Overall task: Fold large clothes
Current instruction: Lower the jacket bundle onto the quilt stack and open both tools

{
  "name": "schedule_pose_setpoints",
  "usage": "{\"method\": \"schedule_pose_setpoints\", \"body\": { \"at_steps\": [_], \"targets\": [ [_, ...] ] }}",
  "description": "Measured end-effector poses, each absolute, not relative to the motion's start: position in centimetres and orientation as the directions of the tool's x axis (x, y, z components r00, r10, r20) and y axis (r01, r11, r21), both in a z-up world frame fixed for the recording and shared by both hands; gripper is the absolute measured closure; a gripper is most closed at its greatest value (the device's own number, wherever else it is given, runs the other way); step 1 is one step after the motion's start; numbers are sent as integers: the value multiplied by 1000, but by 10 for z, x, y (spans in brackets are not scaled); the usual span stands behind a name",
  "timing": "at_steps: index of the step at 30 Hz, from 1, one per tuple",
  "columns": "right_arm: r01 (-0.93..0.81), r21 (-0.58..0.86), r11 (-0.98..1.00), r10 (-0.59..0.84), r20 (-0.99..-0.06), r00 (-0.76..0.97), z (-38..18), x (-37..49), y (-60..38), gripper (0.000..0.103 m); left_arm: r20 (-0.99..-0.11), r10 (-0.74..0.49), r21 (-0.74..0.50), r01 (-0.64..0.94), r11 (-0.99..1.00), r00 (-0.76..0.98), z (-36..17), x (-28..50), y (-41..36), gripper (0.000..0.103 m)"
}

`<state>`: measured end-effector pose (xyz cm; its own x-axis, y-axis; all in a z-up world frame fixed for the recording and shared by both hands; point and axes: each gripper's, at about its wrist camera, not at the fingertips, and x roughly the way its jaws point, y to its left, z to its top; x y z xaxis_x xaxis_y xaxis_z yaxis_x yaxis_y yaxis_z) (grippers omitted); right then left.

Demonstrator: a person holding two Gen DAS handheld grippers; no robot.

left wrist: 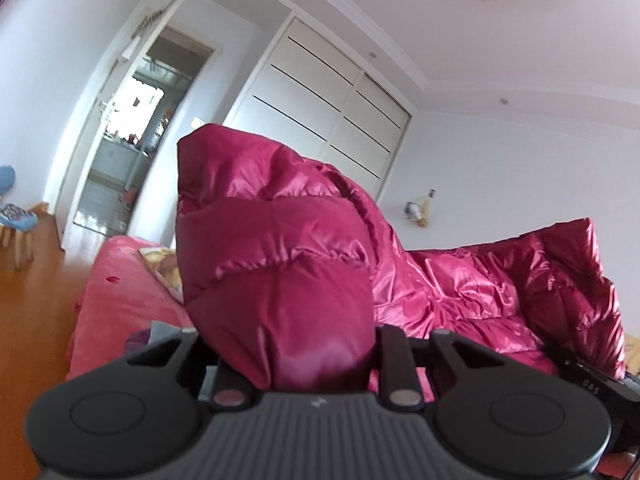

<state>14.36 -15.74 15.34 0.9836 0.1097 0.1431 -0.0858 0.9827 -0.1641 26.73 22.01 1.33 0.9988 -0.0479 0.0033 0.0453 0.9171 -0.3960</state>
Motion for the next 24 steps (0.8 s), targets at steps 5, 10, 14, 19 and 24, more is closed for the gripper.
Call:
{"method": "schedule_pose_setpoints", "body": {
  "at_steps": [5, 10, 14, 19, 24],
  "targets": [
    [-91, -135, 987, 109, 133, 985, 136, 144, -129, 63, -1, 61, -371, -57, 927, 998, -10, 291, 217, 72],
    [-42, -157, 987, 47, 30, 998, 103, 189, -114, 48, -127, 142, -333, -177, 926, 982, -35, 328, 230, 45],
    [-22, -179, 984, 8, -80, 997, 80, 210, -115, 15, -181, 155, -322, -208, 924, 971, -43, 334, 243, 22],
    [-14, -176, 984, -4, -98, 995, 83, 202, -127, 0, -168, 212, -312, -256, 915, 963, -49, 328, 256, 7],
    [2, -148, 989, -14, -75, 997, 104, 180, -129, 0, -156, 263, -300, -300, 906, 952, -48, 330, 258, 7]
  ]
}}
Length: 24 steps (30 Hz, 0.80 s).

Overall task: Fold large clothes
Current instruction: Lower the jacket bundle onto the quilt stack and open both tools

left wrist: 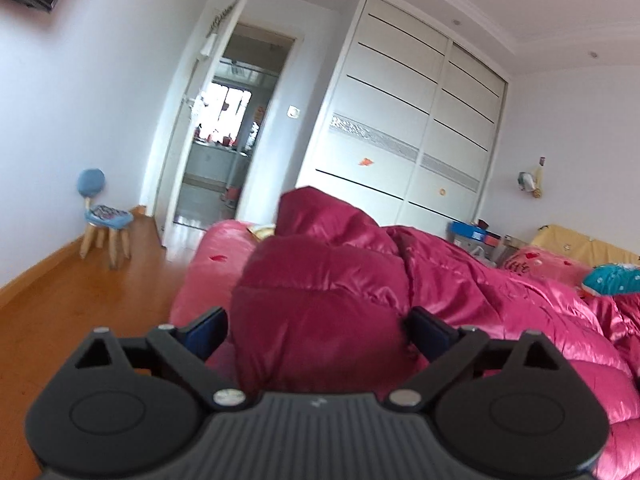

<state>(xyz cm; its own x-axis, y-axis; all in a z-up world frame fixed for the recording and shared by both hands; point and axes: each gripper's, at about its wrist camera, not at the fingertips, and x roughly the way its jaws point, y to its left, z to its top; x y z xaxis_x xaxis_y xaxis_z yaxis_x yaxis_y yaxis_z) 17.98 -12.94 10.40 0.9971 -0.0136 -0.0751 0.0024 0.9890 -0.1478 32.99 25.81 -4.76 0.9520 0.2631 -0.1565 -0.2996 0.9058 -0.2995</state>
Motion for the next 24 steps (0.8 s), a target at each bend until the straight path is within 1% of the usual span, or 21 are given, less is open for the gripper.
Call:
{"method": "schedule_pose_setpoints", "body": {
  "at_steps": [2, 4, 6, 8, 10, 12, 14, 15, 17, 20, 22, 24],
  "targets": [
    [10, -131, 991, -15, -42, 999, 114, 169, -132, 0, -158, 263, -298, -300, 906, 952, -50, 333, 257, 7],
    [9, -93, 996, -12, -30, 999, 123, 150, -143, 0, -156, 268, -281, -303, 911, 951, -49, 324, 252, 7],
    [-4, -47, 999, 2, -36, 999, 125, 126, -158, 0, -132, 277, -259, -303, 917, 952, -51, 320, 249, 7],
    [-13, 15, 1000, 14, -60, 998, 117, 102, -173, 0, -123, 266, -257, -290, 922, 956, -55, 313, 245, 7],
    [-33, 83, 996, 42, -110, 993, 98, 79, -190, 0, -137, 259, -255, -286, 924, 956, -62, 308, 241, 8],
    [-41, 154, 987, 71, -194, 978, 76, 65, -198, 0, -144, 241, -283, -274, 919, 960, -66, 301, 238, 8],
    [-78, 275, 958, 159, -288, 944, 50, 58, -207, 0, -156, 218, -297, -256, 920, 963, -70, 288, 233, 8],
    [-98, 348, 933, 214, -312, 926, 35, 57, -210, 0, -172, 210, -296, -253, 921, 963, -71, 283, 230, 9],
    [-134, 470, 873, 305, -309, 901, 20, 53, -214, 0, -188, 188, -294, -238, 926, 964, -73, 273, 224, 9],
    [-172, 556, 813, 383, -289, 878, 11, 55, -213, 1, -197, 170, -256, -217, 942, 966, -77, 262, 216, 9],
    [-202, 562, 803, 394, -245, 886, 18, 54, -212, 0, -199, 165, -245, -212, 946, 966, -79, 261, 212, 9],
    [-219, 531, 818, 383, -220, 897, 28, 76, -202, 0, -193, 171, -216, -212, 953, 966, -83, 269, 210, 9]
  ]
}}
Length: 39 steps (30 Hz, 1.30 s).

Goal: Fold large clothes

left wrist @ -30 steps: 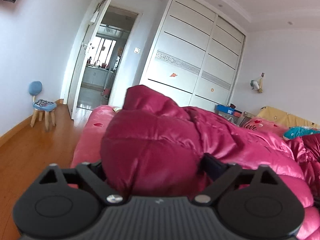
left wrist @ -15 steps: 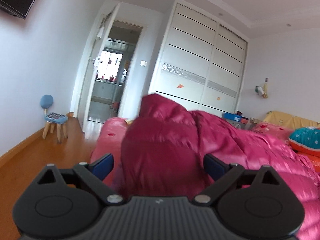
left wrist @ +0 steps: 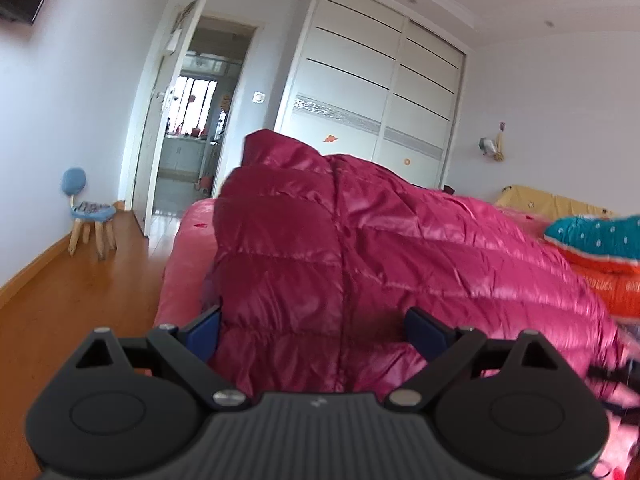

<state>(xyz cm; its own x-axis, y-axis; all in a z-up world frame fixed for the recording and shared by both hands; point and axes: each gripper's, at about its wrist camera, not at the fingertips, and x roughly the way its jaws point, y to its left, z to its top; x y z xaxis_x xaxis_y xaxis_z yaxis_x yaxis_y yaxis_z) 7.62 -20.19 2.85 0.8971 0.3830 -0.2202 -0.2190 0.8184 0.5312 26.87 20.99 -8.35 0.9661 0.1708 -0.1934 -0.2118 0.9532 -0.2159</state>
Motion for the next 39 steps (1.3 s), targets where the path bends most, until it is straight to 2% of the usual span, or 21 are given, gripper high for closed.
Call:
{"method": "schedule_pose_setpoints", "body": {
  "at_steps": [3, 5, 7, 9, 17, 27, 33, 39],
  "targets": [
    [-227, 503, 834, 367, -197, 909, 40, 81, -191, 0, -162, 198, -192, -227, 955, 967, -89, 289, 209, 7],
    [-234, 447, 863, 345, -184, 920, 50, 83, -182, 0, -109, 233, -143, -247, 958, 966, -88, 307, 206, 4],
    [-233, 387, 892, 316, -165, 934, 56, 85, -175, 0, -82, 262, -140, -271, 952, 962, -83, 329, 209, 0],
    [-226, 345, 911, 293, -153, 944, 67, 95, -165, 0, -66, 298, -138, -305, 942, 952, -79, 353, 215, 0],
    [-190, 188, 964, 227, -201, 953, 69, 129, -121, 0, -73, 342, -104, -348, 932, 937, -74, 408, 230, 0],
    [-139, 231, 963, 196, -247, 949, 71, 74, -144, 0, -115, 341, -154, -356, 922, 933, -59, 349, 244, 1],
    [-107, 220, 970, 172, -300, 939, 72, 10, -159, 0, -185, 327, -165, -357, 919, 927, -49, 281, 242, 1],
    [-84, 232, 969, 158, -322, 933, 69, -73, -163, 0, -277, 255, -165, -308, 937, 926, -49, 196, 216, 1]
  ]
}}
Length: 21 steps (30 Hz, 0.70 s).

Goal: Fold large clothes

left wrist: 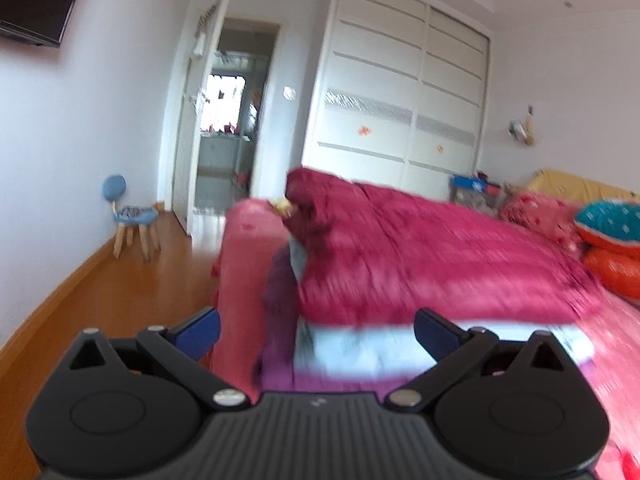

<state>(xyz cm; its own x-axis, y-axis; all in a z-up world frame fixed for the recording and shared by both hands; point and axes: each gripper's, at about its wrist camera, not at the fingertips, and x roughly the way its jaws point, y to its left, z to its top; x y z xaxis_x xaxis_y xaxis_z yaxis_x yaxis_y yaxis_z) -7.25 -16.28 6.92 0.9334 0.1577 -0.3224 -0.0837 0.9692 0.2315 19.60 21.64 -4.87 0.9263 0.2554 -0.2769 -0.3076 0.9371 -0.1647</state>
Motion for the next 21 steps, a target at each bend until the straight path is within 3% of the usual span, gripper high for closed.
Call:
{"method": "schedule_pose_setpoints", "body": {
  "at_steps": [12, 21],
  "targets": [
    [-44, 159, 986, 82, -246, 966, 107, -237, -157, 0, -346, 48, -152, -107, 983, 937, -18, 49, 153, 1],
    [-36, 164, 986, 65, -176, 982, 134, -311, -168, 0, -333, 16, -136, -65, 989, 943, 6, -16, 125, 1]
  ]
}}
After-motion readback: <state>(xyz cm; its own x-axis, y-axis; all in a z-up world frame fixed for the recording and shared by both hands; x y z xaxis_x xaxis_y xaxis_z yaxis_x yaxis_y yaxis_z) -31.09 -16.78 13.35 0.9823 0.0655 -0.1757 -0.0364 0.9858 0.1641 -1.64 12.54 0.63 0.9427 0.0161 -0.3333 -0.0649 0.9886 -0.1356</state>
